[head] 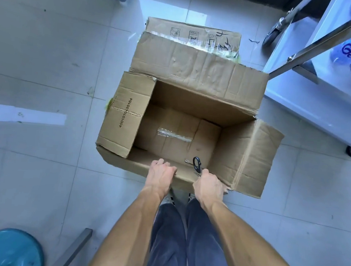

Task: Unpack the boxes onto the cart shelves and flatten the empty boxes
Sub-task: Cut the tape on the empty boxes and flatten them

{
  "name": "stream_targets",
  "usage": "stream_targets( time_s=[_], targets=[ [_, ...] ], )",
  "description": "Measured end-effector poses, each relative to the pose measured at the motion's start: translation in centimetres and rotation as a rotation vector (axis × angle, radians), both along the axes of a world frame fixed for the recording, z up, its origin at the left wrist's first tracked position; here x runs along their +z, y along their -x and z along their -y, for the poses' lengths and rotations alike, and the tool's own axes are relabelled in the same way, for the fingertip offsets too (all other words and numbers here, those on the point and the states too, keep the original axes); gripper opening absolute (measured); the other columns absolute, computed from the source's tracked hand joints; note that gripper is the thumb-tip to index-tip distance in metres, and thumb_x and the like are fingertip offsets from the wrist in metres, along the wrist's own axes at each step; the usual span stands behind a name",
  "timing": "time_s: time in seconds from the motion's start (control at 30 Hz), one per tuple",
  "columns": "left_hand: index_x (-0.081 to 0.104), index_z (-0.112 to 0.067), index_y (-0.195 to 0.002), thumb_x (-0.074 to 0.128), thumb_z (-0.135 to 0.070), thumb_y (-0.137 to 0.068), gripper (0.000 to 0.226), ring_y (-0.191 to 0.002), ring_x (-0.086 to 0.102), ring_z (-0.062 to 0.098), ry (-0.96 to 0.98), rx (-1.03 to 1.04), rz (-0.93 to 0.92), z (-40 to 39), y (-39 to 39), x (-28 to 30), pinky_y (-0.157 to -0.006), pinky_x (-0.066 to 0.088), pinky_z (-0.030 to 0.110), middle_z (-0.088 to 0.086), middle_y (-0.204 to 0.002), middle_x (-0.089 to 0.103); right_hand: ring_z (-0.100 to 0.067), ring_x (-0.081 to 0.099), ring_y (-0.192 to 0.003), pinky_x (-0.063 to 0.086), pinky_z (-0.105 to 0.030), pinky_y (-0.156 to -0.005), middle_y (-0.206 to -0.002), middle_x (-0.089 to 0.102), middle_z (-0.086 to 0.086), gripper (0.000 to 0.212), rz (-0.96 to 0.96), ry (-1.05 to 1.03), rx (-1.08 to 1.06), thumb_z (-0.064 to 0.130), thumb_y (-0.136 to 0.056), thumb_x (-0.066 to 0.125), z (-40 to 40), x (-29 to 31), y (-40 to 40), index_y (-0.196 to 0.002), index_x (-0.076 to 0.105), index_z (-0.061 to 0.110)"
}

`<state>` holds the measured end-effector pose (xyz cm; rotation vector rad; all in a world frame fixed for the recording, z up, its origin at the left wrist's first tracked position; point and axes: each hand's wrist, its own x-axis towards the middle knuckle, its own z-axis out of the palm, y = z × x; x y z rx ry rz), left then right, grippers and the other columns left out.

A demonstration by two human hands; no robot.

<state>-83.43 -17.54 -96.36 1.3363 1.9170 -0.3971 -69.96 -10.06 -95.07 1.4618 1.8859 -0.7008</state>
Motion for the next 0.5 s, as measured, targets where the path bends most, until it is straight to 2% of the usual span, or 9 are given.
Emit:
stream_targets(
  time_s=[0.1, 0.17, 0.23, 0.3, 0.4, 0.5],
  targets=[
    [0.07, -0.026, -0.111, 0.049, -0.007, -0.091, 0.035, -0.101, 0.054, 0.023, -0.011, 0.107, 0.118, 0.5, 0.8, 1.3, -0.084, 0.042, 0.031, 0.004, -0.103, 0.067, -0.034, 0.065, -0.097, 0.046, -0.038, -0.08, -0.103, 0.068, -0.013, 0.016, -0.004, -0.034, 0.051, 0.019, -0.092, 0.043, -0.1, 0.9, 0.2, -0.103, 0.05, 0.011],
    [0.071, -0.026, -0.112, 0.051, -0.011, -0.086, 0.036, -0.102, 0.06, 0.025, 0.016, 0.175, 0.196, 0.9, 1.8, 2.9, -0.091, 0.049, 0.033, 0.006, -0.103, 0.067, -0.029, 0.067, -0.087, 0.039, -0.037, -0.074, -0.095, 0.07, -0.008, 0.006, -0.017, -0.071, 0.223, 0.019, -0.091, 0.041, -0.3, 1.9, 0.7, -0.096, 0.04, 0.016],
    [0.073, -0.024, -0.106, 0.05, -0.018, -0.079, 0.036, -0.098, 0.063, 0.026, 0.01, 0.166, 0.212, 1.4, 2.8, 4.5, -0.092, 0.051, 0.033, 0.005, -0.1, 0.069, -0.027, 0.068, -0.082, 0.033, -0.036, -0.07, -0.09, 0.07, -0.004, 0.008, -0.004, -0.098, 0.298, 0.021, -0.091, 0.04, -0.7, 3.0, 1.5, -0.094, 0.033, 0.019],
    [0.071, -0.02, -0.092, 0.044, -0.026, -0.072, 0.034, -0.091, 0.061, 0.026, -0.062, 0.171, 0.151, 2.0, 3.7, 6.2, -0.085, 0.046, 0.031, 0.006, -0.09, 0.068, -0.028, 0.069, -0.087, 0.038, -0.035, -0.069, -0.093, 0.071, -0.005, 0.006, 0.011, -0.126, 0.286, 0.023, -0.092, 0.04, -0.8, 4.1, 2.5, -0.095, 0.041, 0.018],
    [0.061, -0.018, -0.073, 0.033, -0.034, -0.071, 0.033, -0.084, 0.059, 0.029, -0.12, 0.173, 0.011, 2.5, 4.7, 8.1, -0.078, 0.032, 0.034, 0.009, -0.083, 0.069, -0.029, 0.068, -0.098, 0.047, -0.03, -0.074, -0.103, 0.07, -0.007, 0.027, 0.018, -0.005, 0.244, 0.021, -0.088, 0.042, -1.1, 5.5, 4.5, -0.102, 0.063, 0.013],
    [0.054, -0.019, -0.069, 0.028, -0.034, -0.07, 0.03, -0.081, 0.06, 0.03, -0.083, 0.266, -0.1, 2.6, 5.5, 9.0, -0.075, 0.029, 0.036, 0.011, -0.082, 0.069, -0.029, 0.067, -0.101, 0.045, -0.028, -0.073, -0.104, 0.071, -0.008, 0.025, -0.003, 0.055, 0.095, 0.02, -0.083, 0.047, -1.5, 7.1, 7.1, -0.098, 0.066, 0.013]
  ],
)
